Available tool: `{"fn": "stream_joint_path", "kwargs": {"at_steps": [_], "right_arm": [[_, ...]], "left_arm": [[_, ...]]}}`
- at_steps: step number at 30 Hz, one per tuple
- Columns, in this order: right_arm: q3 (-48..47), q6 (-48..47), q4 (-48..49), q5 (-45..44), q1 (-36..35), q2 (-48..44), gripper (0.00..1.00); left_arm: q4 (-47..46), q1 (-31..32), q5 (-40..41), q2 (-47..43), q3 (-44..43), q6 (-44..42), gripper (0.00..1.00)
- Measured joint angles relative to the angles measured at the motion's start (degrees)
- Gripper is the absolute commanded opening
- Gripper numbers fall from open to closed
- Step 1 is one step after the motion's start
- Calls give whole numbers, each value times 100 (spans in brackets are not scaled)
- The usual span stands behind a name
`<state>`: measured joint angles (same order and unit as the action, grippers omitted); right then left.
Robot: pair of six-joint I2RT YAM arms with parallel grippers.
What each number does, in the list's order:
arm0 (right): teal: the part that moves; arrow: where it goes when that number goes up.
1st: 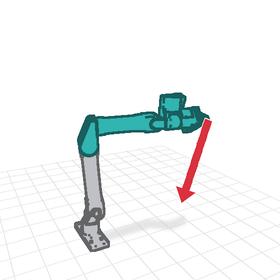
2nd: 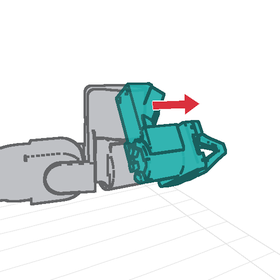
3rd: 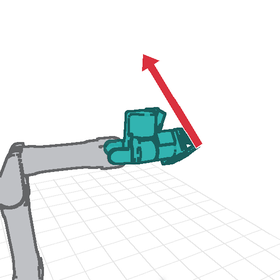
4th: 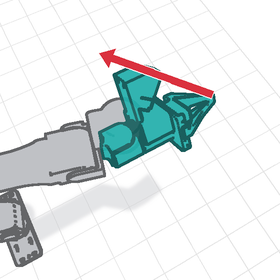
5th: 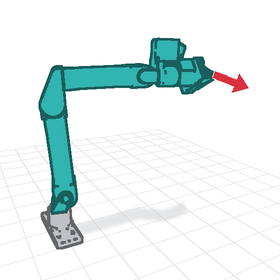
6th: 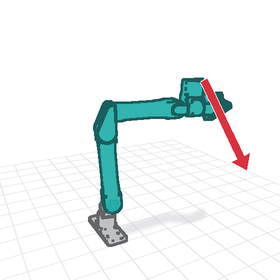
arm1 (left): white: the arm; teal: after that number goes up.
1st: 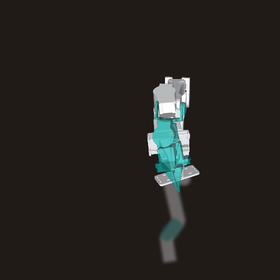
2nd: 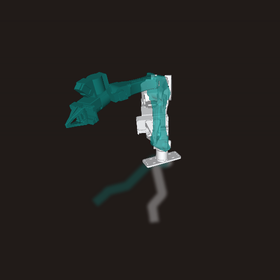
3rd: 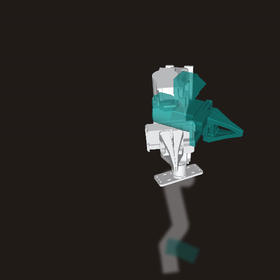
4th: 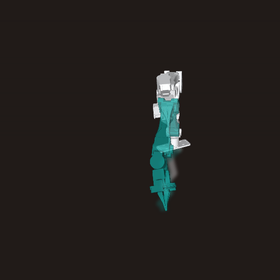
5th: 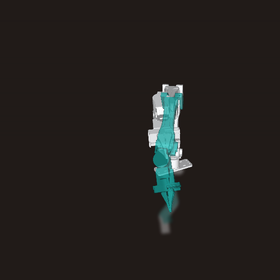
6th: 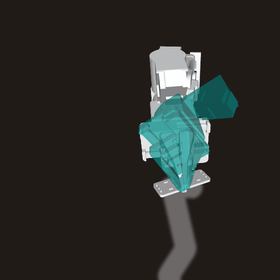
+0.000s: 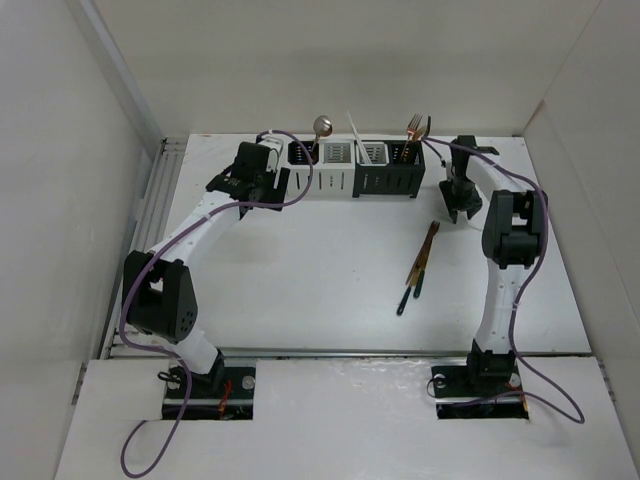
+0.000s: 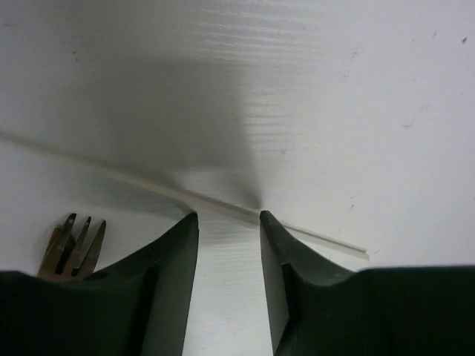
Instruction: Sort the eating utensils into containers
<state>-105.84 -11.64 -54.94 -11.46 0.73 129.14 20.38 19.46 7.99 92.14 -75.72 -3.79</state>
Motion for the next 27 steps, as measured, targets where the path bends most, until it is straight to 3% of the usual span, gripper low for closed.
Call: {"fn": "stream_joint_path", "kwargs": {"at_steps": [3, 11, 13, 16, 17, 18, 21, 27], "right_arm": [[-70, -17, -44, 125, 2, 59, 26], [-7, 17, -31, 433, 118, 31, 13], [-7, 101, -31, 597, 264, 24, 16], [-20, 216, -35, 741, 527, 22, 31], [-20, 262, -35, 769, 590, 22, 46], [-20, 291, -35, 780, 651, 17, 50], [133, 374, 24, 802, 787, -85, 55], [758, 531, 24, 822, 776, -431, 51]], "left_arm": [[0, 0, 7, 0, 0, -7, 74], [0, 0, 22, -9, 0, -17, 74], [0, 0, 24, -9, 0, -20, 74], [0, 0, 22, -9, 0, -20, 74], [0, 0, 22, -9, 0, -20, 74], [0, 0, 20, -9, 0, -20, 74], [0, 0, 20, -9, 0, -20, 74], [0, 0, 13, -9, 0, -20, 74]]}}
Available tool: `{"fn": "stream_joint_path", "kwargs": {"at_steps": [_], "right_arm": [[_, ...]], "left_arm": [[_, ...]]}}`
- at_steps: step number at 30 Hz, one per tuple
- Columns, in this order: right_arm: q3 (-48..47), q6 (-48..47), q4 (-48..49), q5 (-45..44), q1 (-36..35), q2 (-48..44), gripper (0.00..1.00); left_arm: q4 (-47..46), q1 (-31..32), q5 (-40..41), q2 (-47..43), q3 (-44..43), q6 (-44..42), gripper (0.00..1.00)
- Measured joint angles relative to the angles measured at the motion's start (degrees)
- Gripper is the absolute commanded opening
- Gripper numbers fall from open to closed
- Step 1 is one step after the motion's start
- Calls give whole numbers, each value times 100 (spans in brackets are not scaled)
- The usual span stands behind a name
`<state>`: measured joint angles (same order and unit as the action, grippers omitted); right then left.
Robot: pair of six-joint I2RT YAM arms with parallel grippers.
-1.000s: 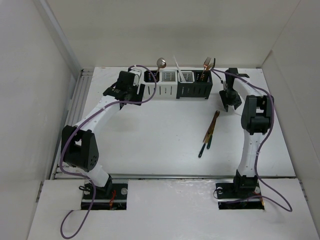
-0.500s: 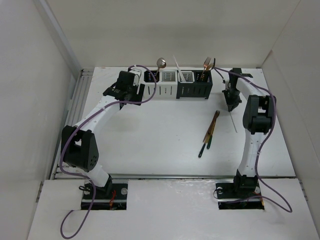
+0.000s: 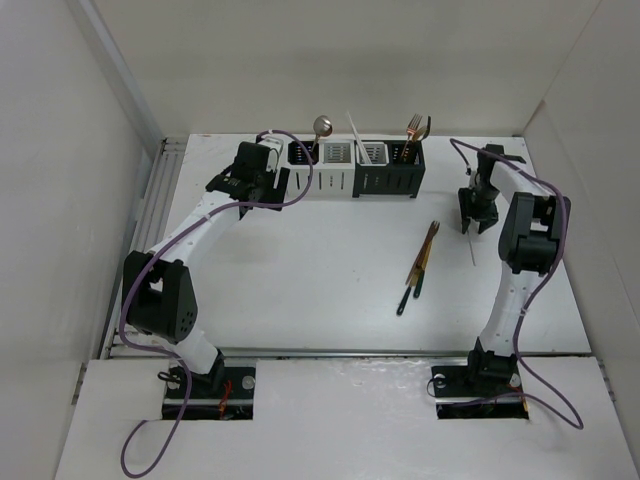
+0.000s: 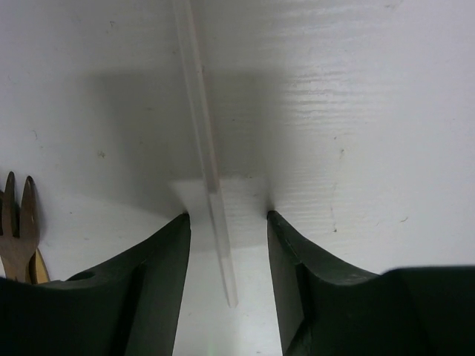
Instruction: Sort the eating utensils into containers
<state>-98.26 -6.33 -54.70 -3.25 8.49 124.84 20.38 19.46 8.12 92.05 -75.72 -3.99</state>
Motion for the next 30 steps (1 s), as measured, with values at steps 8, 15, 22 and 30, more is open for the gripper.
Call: {"fn": "stream_joint_path", "kwargs": {"at_steps": [8, 15, 22, 30], "right_arm": [[-168, 170, -247, -28, -85, 122, 18], [-284, 232, -378, -236, -168, 205, 0], [323, 302, 11, -647, -210, -317, 0], [328, 531, 1191, -732, -317, -2798, 0]], "left_arm": [[-2, 0, -9, -11, 0, 0, 74], [-4, 0, -9, -11, 0, 0, 74], [-7, 0, -13, -94, 0, 0, 74], [-2, 0, -13, -188, 0, 0, 74]]}}
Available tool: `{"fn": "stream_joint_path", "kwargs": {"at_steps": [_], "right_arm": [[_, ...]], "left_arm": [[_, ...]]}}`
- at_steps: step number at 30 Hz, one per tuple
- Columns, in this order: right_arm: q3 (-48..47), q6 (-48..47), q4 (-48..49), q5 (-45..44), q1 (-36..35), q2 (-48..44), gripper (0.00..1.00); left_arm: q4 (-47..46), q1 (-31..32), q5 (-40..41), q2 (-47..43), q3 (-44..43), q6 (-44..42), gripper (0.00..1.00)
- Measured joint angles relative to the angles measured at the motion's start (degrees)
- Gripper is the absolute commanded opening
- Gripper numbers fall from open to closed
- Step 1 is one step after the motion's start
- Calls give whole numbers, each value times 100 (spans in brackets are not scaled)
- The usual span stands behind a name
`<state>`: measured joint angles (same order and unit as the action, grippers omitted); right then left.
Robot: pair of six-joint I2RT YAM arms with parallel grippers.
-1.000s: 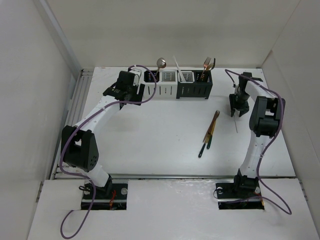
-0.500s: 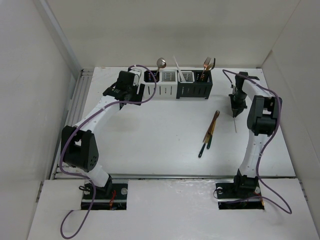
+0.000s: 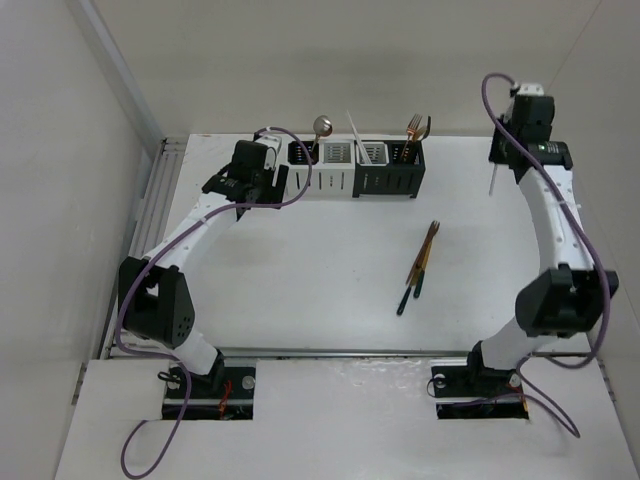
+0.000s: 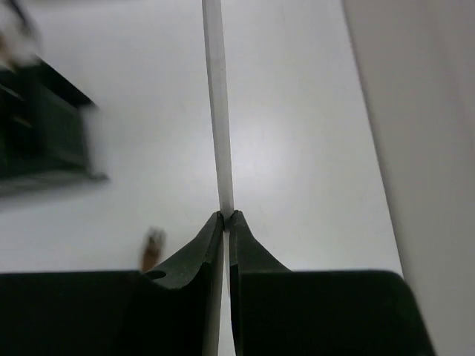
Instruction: Sort the eating utensils into containers
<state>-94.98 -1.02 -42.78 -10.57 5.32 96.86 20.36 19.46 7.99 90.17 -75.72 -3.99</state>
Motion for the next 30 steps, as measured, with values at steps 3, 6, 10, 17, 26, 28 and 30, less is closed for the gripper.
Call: {"fn": "stream_joint_path", "kwargs": {"at_steps": [3, 6, 10, 17, 26, 28, 30], "right_arm": [[-271, 94, 938, -118, -514, -844, 0], [-361, 170, 2031, -127, -1370, -1095, 0], [-723, 402, 2946, 114, -2162, -442, 0], [-1346, 601, 3475, 415, -2601, 1451, 0], [-1285, 645, 3939, 385, -2747, 1989, 0], [-1261, 643, 4111, 350, -2754, 2006, 0], [-1139, 643, 4277, 321, -2754, 2022, 0]], "left_arm": [[2, 0, -20, -2, 0, 0, 74], [15, 0, -33, -2, 0, 0, 74], [61, 0, -37, -2, -7, 0, 74], [79, 0, 9, -2, -15, 0, 74], [92, 0, 87, -2, -15, 0, 74], [92, 0, 92, -2, -15, 0, 74], [94, 0, 101, -2, -15, 0, 74]]}}
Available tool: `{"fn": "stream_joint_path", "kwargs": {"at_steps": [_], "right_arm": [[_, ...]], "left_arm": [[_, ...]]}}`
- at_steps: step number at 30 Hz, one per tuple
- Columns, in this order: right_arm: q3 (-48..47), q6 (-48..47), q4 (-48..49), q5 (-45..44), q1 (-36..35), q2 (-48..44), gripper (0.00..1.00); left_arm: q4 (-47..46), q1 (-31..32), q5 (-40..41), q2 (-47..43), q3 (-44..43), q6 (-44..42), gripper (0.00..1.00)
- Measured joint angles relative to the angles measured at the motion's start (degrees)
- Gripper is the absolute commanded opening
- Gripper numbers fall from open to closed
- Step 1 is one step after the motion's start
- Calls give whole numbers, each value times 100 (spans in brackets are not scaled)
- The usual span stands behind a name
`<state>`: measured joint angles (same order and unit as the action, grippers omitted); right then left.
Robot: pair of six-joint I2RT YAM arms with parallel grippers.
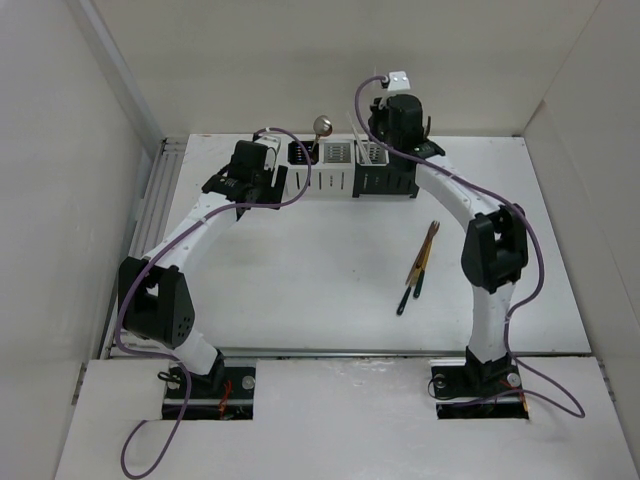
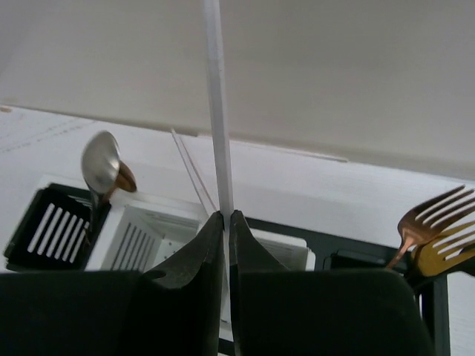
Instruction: Sort the eating utensils into containers
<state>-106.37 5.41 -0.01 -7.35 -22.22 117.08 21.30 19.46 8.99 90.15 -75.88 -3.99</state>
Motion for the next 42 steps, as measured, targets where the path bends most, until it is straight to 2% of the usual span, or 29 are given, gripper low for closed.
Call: {"fn": "stream_joint_path", "kwargs": {"at_steps": [6, 10, 11, 15, 17, 20, 21, 23, 27, 30, 34, 38, 42], "right_arm": [[697, -7, 122, -168, -92, 142, 0], [1141, -15, 70, -284, -264, 142, 28], [1237, -24, 59, -319, -306, 101, 38], [1550, -59, 50, -522, -376, -321, 51], [1716, -61, 55, -627, -376, -656, 55], [1969, 9, 52, -785, -376, -1305, 67], [2041, 44, 50, -820, -374, -1526, 82], [2168, 166, -4, -874, -352, -2031, 100], [2181, 448, -481, -785, -131, -2975, 100], [2229, 765, -1123, -651, 365, -3602, 100], [2865, 1113, -1834, -492, 1128, -4334, 100], [3571, 1386, -2529, -299, 1473, -4843, 98], [3794, 1504, -3084, -87, 1709, -5198, 98]], "left_arm": [[0, 0, 7, 0, 0, 0, 74], [0, 0, 2, 0, 0, -2, 74], [0, 0, 2, 0, 0, 0, 74], [2, 2, -31, 0, 0, 2, 74], [2, 24, -44, 0, 0, 2, 74], [15, 90, -48, 0, -2, 0, 74], [33, 131, -63, 0, -9, 0, 74], [101, 249, -81, 0, -42, -4, 74], [219, 619, -127, 0, -243, -48, 74], [225, 1032, -151, 0, -437, -127, 74], [243, 1714, -221, 120, -833, -177, 74], [271, 2437, -367, 682, -1482, -199, 73], [348, 2949, -619, 1449, -2063, -122, 73]]}}
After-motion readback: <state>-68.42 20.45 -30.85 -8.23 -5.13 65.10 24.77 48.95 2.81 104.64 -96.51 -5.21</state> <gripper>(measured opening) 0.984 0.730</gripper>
